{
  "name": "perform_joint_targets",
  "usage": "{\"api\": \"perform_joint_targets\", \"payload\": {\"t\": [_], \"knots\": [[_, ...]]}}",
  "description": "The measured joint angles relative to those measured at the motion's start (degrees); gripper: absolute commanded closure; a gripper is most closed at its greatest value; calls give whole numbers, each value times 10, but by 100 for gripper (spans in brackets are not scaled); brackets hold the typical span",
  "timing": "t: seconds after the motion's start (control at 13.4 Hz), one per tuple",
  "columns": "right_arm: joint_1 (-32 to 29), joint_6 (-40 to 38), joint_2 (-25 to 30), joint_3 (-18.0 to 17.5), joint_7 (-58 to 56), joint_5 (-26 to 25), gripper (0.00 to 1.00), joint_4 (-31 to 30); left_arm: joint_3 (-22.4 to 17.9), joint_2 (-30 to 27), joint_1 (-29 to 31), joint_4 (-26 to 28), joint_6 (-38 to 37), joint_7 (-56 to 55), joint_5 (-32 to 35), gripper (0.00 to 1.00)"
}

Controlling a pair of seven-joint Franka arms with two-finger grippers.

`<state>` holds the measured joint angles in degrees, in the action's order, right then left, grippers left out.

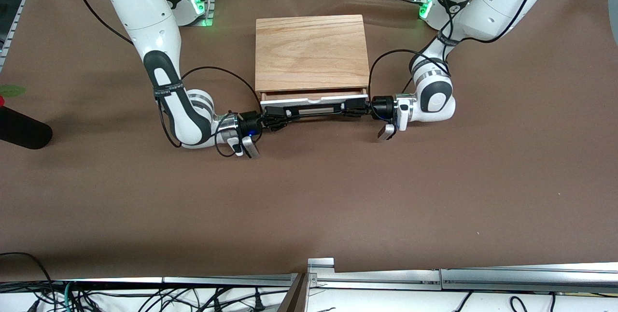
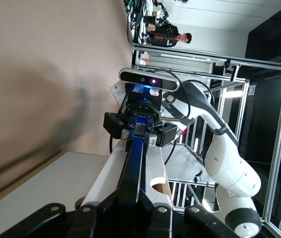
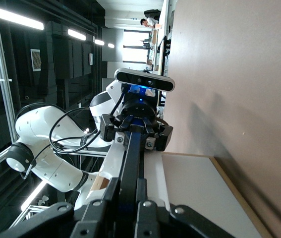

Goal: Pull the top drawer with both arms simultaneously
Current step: 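Pull the black handle outward with both grippers, sliding the drawer open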

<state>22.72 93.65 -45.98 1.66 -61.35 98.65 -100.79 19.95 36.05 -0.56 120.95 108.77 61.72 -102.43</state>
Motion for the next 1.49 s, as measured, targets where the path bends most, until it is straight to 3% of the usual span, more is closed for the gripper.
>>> {"api": "perform_joint_targets", "payload": {"t": [1.49], "knots": [[-8,87,-100,5,101,13,91,208,-31,119,-4,-223,5,-156,85,100]]}}
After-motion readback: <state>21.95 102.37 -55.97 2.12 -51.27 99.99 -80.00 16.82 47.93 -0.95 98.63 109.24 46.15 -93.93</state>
